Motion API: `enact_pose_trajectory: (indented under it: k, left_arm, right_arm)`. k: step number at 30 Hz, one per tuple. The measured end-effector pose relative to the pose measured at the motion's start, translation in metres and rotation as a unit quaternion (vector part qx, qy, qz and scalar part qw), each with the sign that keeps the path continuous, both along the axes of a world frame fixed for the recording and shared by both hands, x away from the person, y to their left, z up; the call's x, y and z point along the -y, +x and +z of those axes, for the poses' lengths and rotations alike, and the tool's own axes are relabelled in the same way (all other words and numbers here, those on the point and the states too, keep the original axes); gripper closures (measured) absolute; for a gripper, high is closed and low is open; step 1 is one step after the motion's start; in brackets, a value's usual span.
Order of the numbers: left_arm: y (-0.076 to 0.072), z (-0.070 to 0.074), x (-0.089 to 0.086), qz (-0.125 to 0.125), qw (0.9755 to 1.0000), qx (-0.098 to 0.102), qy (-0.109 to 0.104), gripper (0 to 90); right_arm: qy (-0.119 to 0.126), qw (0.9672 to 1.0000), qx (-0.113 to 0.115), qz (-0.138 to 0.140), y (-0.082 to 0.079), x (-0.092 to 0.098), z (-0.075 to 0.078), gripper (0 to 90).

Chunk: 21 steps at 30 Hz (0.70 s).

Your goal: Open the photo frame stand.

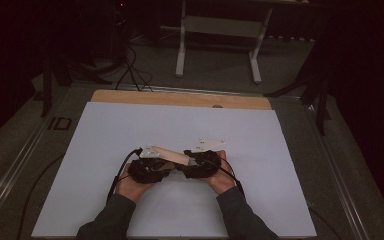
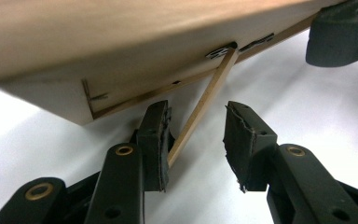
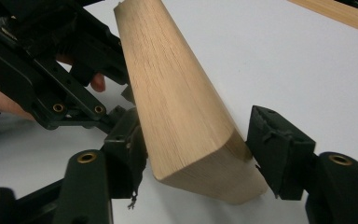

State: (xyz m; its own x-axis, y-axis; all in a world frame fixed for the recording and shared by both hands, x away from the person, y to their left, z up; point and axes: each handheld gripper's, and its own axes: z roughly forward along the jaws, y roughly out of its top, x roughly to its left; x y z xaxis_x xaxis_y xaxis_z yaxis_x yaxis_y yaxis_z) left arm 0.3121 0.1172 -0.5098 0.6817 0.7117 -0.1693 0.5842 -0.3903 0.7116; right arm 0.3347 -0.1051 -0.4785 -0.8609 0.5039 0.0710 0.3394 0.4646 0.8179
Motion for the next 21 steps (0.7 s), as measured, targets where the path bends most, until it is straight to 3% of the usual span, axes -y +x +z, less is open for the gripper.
enact_pose_trajectory:
  k: [10,21]
  left_arm:
    - [-0.006,0.001,-0.005,0.007,0.9999,0.014,0.005,53.9]
    - [-0.011,0.000,-0.013,0.015,0.9996,0.024,0.004,52.9]
  right_arm:
    - [-0.005,0.9999,0.010,-0.010,-0.002,0.002,0.000,25.7]
    - [0.000,0.9999,0.015,-0.008,-0.002,0.006,0.004,24.4]
